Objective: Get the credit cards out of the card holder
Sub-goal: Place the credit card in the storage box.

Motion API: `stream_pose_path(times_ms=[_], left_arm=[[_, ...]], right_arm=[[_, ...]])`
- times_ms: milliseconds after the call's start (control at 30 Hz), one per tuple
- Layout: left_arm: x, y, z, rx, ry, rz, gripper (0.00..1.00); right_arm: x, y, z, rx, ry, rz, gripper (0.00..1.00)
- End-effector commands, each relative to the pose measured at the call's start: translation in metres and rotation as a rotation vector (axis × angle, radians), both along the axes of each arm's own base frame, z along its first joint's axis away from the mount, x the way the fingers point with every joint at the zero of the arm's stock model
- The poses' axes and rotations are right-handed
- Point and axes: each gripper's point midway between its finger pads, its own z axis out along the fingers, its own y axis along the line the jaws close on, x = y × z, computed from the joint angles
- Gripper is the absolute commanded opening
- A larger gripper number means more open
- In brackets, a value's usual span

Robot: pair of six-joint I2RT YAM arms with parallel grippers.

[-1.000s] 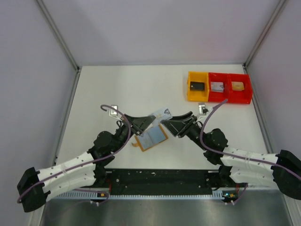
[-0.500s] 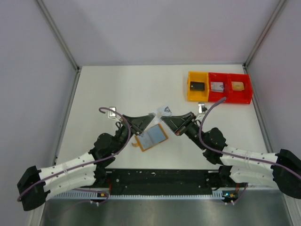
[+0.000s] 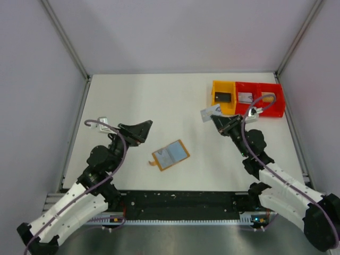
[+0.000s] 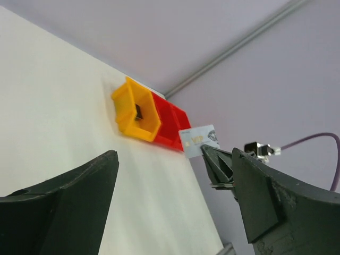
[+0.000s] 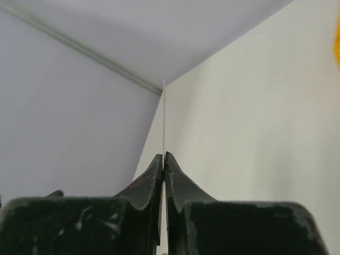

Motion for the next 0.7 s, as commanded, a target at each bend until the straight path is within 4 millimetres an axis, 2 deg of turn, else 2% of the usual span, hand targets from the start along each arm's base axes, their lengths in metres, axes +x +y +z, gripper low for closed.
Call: stream_pose_path(times_ms=[0,133,167,267,367,500,567,667], left_arm=[[0.005,0.025,-0.026,0.276,0.075,0.025,0.93],[0.014,0.039,-0.048,0.436,0.176,0.0,0.98],[0.012,0.037,-0.054,0.472,0.211,-0.051,0.98],[0.012,0.049,-0.069,0.552,0.286,-0.087,0.98],[0.014,0.073,-0.065,0.676,0.285,0.004,0.98],[0.019,0.116,-0.06,0.842,0.3,0.196,0.99],[0.023,0.123,-0.061,0.865,0.289,0.238,0.99],[0.033,0.119,-0.075,0.871,0.265,0.239,0.99]], right_arm=[[0.029,-0.052,0.001,-0.035,0.066,-0.125,0.0],[0.06,-0.104,-0.008,-0.059,0.116,-0.233,0.0],[0.071,-0.125,-0.012,-0.069,0.134,-0.285,0.0],[0.093,-0.16,-0.016,-0.087,0.16,-0.358,0.0],[0.113,-0.188,-0.022,-0.103,0.186,-0.42,0.0],[0.142,-0.216,-0.028,-0.142,0.213,-0.477,0.0],[0.161,-0.224,-0.035,-0.194,0.254,-0.468,0.0],[0.188,-0.23,-0.05,-0.223,0.315,-0.455,0.0]])
